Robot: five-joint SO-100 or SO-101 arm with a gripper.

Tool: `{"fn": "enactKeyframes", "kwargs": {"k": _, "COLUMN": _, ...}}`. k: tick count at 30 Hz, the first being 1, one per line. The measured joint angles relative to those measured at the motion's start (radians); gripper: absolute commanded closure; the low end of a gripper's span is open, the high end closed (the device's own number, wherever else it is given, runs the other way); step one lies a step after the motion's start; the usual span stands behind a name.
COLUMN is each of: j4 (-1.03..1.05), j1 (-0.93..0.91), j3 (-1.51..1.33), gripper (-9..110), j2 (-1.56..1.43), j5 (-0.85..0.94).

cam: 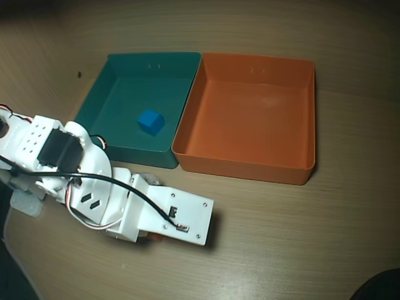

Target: Grasp a cube and put it in the box.

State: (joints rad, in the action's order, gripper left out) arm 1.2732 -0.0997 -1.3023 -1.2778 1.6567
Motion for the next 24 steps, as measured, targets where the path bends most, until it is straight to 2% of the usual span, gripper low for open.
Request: {"fn": "enactKeyframes", "kwargs": {"k": 24, "j4": -0.006, "j1": -0.044, "j3": 0.009, "gripper": 65, "j2": 0.160, "j5": 0.000}}
